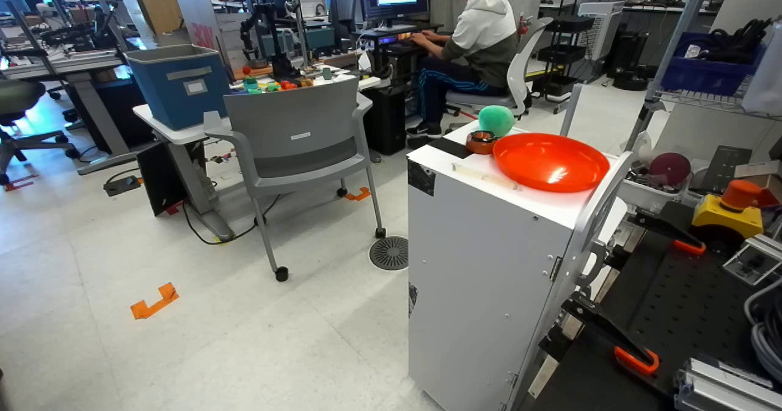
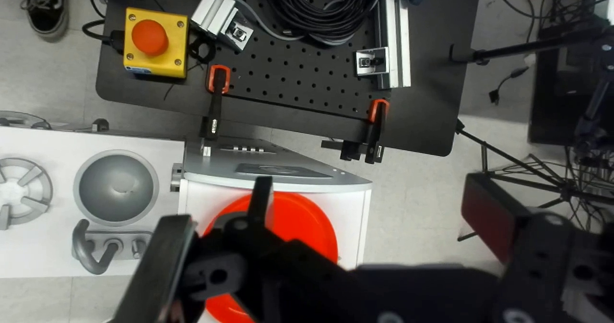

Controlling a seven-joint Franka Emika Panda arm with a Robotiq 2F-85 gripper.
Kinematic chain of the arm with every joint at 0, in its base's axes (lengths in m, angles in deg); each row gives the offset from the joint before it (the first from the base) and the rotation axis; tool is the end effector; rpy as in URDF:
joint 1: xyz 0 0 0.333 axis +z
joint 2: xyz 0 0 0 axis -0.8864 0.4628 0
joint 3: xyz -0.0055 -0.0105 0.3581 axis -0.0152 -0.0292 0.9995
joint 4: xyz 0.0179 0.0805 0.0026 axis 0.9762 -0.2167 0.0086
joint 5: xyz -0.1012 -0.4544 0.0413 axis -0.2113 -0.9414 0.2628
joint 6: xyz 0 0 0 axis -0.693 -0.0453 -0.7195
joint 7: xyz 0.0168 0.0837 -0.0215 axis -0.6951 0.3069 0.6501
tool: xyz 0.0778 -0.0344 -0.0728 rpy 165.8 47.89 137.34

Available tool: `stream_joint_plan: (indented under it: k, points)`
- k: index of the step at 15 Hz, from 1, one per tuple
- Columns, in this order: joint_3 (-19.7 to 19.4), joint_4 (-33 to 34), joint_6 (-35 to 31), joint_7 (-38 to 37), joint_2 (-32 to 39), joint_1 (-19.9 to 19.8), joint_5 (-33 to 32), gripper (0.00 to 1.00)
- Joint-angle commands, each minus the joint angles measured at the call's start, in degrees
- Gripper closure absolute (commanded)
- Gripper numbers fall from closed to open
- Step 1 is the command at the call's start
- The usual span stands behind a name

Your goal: Pick up the pee plush toy and put it on the orange plate

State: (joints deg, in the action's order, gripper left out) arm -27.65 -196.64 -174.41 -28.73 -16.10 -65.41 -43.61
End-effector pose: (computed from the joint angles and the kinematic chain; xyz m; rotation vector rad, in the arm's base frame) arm 0.4623 -0.1277 0.5161 -2.8288 -0.3797 0.3911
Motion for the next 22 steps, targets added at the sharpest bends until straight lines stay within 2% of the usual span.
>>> stream_joint_plan:
  k: [1,6,10,17,22]
  points:
    - [-0.8,-0.6,0.9,8.0,-0.2,-0.4,-3.1,0.0]
    - [-1.8,-1.9,-1.0,19.2,-0.3,-1.1,-9.9,0.0]
    - [-2.4,-0.5,0.0,18.1,0.6,-2.5,-8.9,0.0]
    - [-1.8,5.2,-1.5,-2.5,4.1,-4.6,-6.4,0.0]
    - [-0.3,10.6,-3.4,-18.1,9.1,-5.0,-8.1,0.0]
